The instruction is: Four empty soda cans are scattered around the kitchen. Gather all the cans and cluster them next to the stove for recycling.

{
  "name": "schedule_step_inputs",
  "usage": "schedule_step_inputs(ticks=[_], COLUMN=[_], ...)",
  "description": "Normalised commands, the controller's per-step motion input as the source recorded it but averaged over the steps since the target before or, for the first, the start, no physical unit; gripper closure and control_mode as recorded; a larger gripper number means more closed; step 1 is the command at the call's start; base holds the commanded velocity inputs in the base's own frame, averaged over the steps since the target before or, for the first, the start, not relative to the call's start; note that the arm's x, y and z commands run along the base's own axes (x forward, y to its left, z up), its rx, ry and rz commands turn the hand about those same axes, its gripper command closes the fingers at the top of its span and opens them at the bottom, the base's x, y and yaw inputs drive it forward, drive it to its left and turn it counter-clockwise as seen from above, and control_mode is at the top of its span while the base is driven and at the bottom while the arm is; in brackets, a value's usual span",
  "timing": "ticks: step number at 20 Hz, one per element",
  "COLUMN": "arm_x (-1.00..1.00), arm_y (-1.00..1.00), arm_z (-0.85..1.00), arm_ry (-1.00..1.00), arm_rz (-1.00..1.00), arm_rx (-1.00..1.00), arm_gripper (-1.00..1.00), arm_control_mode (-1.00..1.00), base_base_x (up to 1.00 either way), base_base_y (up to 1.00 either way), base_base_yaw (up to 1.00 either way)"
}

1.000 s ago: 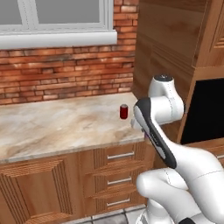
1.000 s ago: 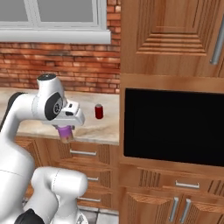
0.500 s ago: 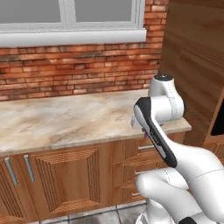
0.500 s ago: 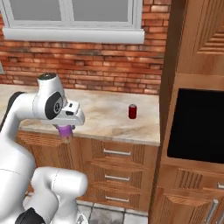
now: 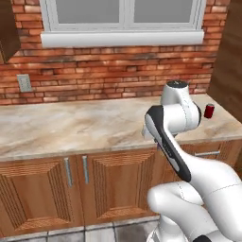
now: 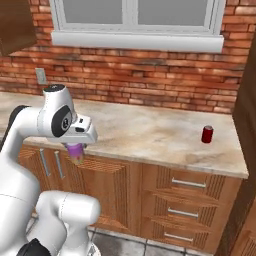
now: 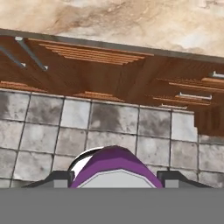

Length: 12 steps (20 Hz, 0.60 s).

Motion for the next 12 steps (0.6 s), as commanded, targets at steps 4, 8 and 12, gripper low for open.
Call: schedule_step_inputs(ticks=[4,8,12], arm_x=[0.0,0.0,0.0], arm_y=[0.0,0.0,0.0], arm_z=[0.0,0.0,0.0], arm_ry=[0.0,0.0,0.0], arm_rz=[0.0,0.0,0.0], arm_rx=[0.0,0.0,0.0], arm_gripper=[1.0,1.0,1.0], arm_control_mode=[1.0,1.0,1.0], base_base_x=[-0.01,0.0,-0.04], base_base_y=[0.96,0.99,0.8], base_base_yaw=[0.18,0.18,0.28])
